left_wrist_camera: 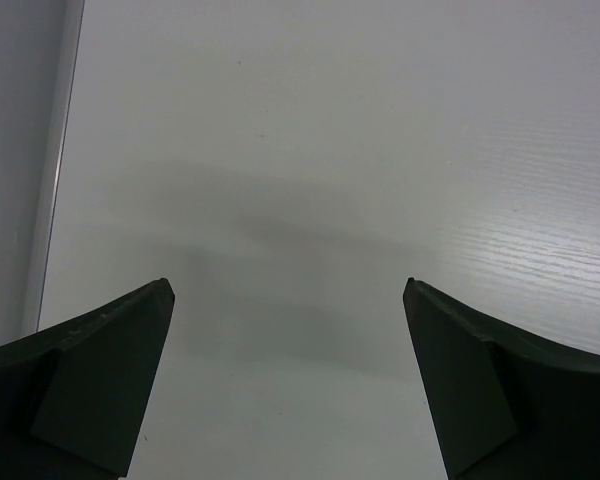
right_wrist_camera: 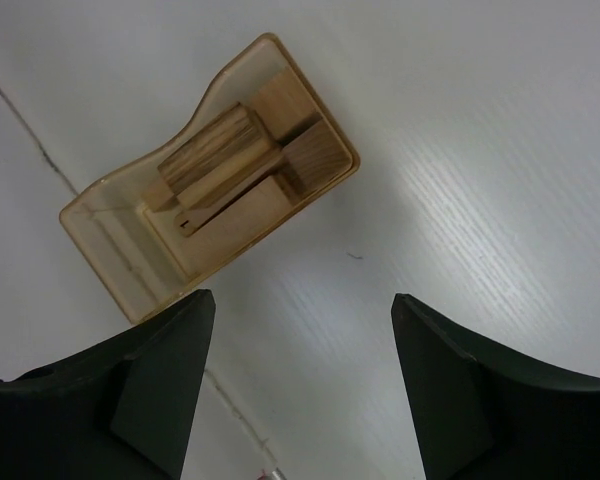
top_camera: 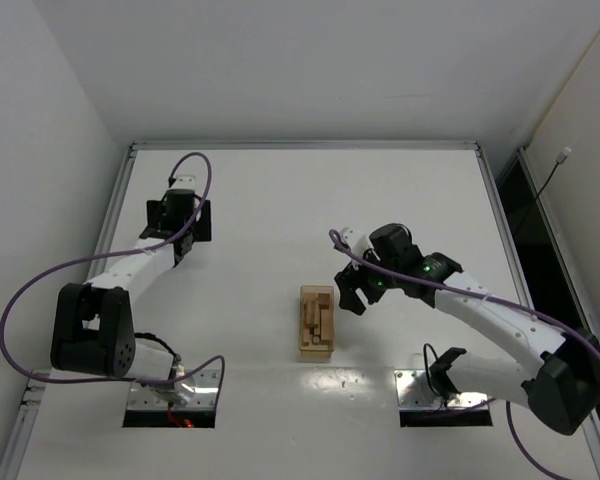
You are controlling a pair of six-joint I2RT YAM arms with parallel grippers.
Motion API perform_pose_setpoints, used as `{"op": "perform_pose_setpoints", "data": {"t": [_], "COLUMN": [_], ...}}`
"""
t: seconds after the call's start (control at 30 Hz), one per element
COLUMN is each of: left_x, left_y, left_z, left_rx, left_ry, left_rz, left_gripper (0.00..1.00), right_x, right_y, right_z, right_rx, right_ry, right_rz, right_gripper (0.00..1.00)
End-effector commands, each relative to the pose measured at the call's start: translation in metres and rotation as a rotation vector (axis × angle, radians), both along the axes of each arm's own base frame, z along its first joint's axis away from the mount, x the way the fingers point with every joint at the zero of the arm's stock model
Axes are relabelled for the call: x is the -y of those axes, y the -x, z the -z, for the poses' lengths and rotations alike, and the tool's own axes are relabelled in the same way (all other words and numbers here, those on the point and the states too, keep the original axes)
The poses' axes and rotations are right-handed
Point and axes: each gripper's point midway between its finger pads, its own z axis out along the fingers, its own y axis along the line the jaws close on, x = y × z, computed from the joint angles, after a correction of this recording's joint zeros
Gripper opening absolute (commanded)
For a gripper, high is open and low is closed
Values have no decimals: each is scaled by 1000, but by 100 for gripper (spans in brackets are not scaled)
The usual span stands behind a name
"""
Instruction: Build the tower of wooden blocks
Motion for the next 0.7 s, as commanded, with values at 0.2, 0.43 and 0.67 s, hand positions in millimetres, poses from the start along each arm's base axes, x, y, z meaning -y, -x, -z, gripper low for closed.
{"op": "perform_pose_setpoints", "data": {"t": [0.2, 0.43, 0.67], "left_x": [-7, -12, -15], "left_y": [-13, -12, -12], "left_z": [-41, -40, -39], "left_rx": [104, 103, 108], "left_ry": [-39, -63, -68], "left_rz": [-25, -43, -65], "left_gripper": [99, 99, 99], "right_x": [-21, -13, 0], "right_y": [19, 16, 20], "right_z": [-18, -8, 12], "right_rx": [-210, -293, -401], "right_ry": [-60, 18, 114], "right_rz": [42, 155, 257], "right_gripper": [59, 50, 46]}}
